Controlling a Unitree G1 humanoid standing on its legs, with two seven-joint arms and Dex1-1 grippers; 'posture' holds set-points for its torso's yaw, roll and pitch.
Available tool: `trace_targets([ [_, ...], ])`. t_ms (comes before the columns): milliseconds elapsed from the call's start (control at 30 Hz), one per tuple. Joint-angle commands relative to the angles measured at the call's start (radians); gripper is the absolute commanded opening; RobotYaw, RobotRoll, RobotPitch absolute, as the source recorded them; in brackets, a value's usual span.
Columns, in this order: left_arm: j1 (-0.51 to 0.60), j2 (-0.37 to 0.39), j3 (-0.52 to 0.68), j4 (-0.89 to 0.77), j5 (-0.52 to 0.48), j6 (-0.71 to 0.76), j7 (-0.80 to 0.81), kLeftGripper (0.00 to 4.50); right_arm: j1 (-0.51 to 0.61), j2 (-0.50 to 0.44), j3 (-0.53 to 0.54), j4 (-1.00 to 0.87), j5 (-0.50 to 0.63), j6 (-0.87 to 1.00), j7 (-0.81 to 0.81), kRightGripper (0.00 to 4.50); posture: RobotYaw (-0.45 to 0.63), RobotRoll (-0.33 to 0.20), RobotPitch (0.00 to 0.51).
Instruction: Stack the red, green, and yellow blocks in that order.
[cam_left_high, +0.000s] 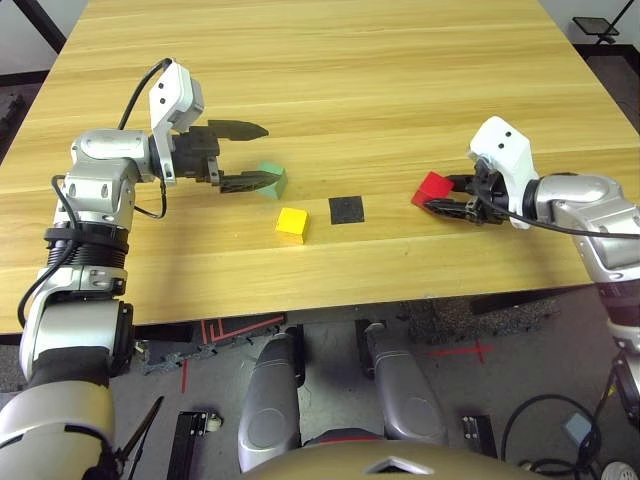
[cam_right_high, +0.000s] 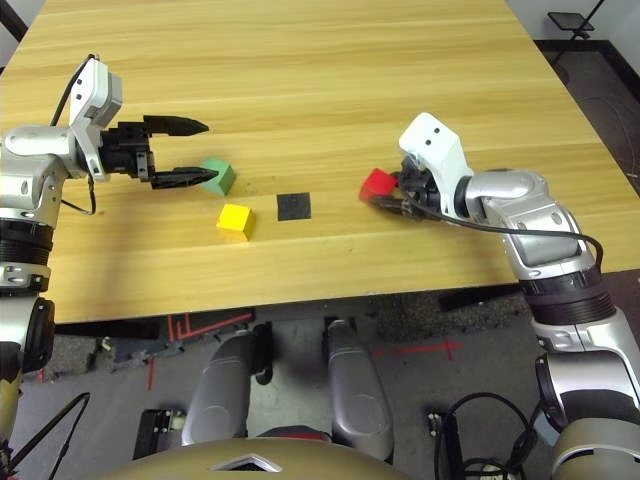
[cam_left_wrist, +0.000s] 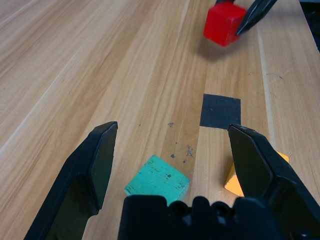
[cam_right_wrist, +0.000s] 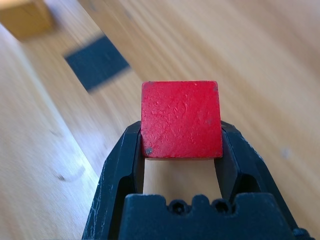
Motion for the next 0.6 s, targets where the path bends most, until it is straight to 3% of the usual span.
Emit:
trace_targets([
  [33,0.0,0.006,0.006,-0.013,-0.01,0.003,-0.009,4.5,-0.065,0.006,0.044,0.03,0.013,-0.039,0.096,2.04,0.22,-0.009,0.22],
  [333,0.006,0.002,0.007,-0.029,-0.017,0.015,-0.008,4.5,-0.203,0.091,0.212,0.179,-0.08,-0.173,0.265,2.04,0.24,-0.016,0.222],
  [600,0.051,0.02,0.022,-0.148,-0.078,0.108,-0.025,4.5,-0.259,0.181,0.267,0.345,-0.159,-0.296,0.317,2.04,0.28,-0.021,0.22],
])
